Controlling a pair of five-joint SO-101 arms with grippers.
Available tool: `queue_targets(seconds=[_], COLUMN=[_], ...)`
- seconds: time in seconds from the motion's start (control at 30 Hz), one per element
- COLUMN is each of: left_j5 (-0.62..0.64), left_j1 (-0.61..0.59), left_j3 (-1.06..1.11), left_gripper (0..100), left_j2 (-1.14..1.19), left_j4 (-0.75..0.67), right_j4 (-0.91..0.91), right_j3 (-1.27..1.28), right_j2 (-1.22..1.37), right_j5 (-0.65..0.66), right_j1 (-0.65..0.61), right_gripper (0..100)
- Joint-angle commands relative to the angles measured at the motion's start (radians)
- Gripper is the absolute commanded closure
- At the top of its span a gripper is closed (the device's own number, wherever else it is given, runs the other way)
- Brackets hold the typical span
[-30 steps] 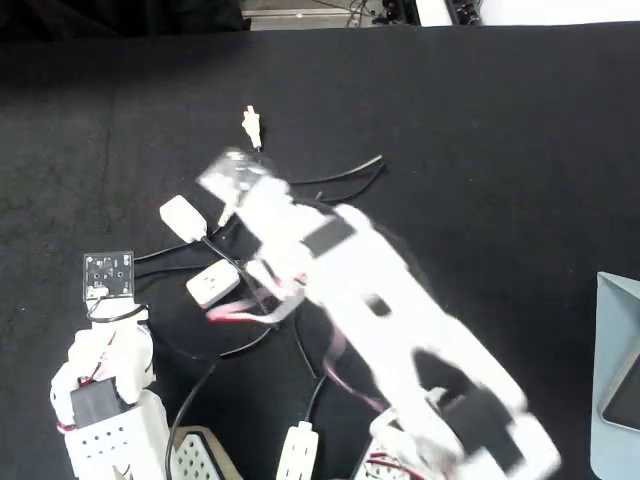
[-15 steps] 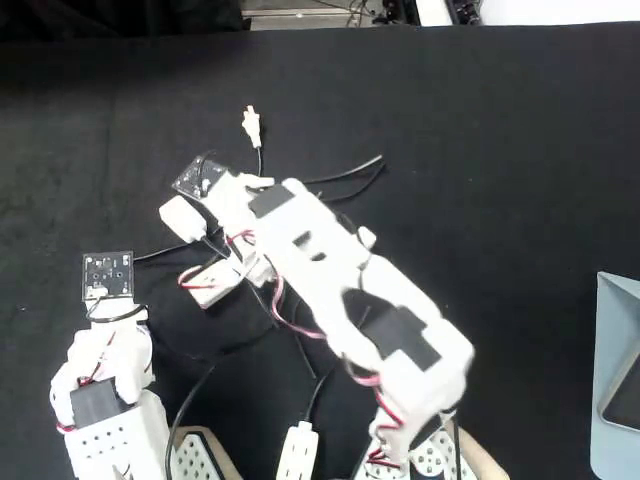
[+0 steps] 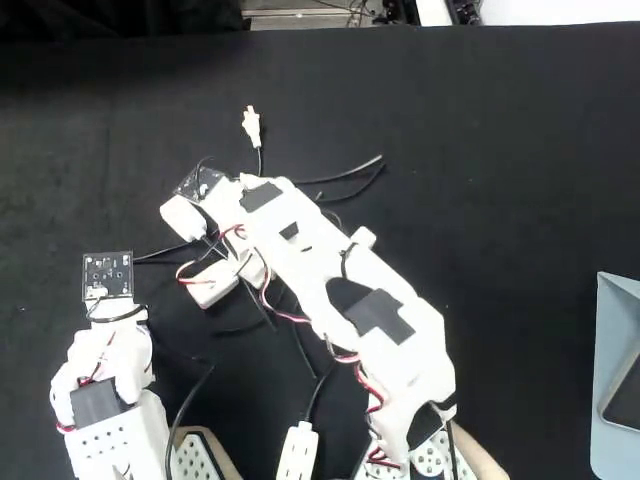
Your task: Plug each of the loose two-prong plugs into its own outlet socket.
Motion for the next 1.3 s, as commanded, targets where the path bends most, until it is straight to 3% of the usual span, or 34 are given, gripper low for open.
queue_targets(seconds=[0.0,0.33,0.67,1.0,1.27], left_j5=[-0.006,-0.006,-0.006,-0.006,-0.006], left_j1=[-0.01,-0.01,-0.01,-0.007,-0.008], left_j3=[-0.039,-0.039,-0.039,-0.03,-0.03], left_gripper=[97,97,97,97,97], left_j2=[-0.008,-0.008,-0.008,-0.009,-0.009], left_j4=[-0.002,-0.002,-0.003,-0.005,-0.005], right_j4=[0.021,0.219,0.362,0.342,0.347], right_j3=[-0.041,-0.11,-0.108,-0.108,0.033], right_j2=[-0.002,-0.226,-0.469,-0.661,-0.731], right_j5=[0.006,0.008,0.002,-0.044,-0.057], right_j1=[-0.006,0.038,0.196,0.301,0.296], right_gripper=[98.6,98.7,98.7,98.7,98.7])
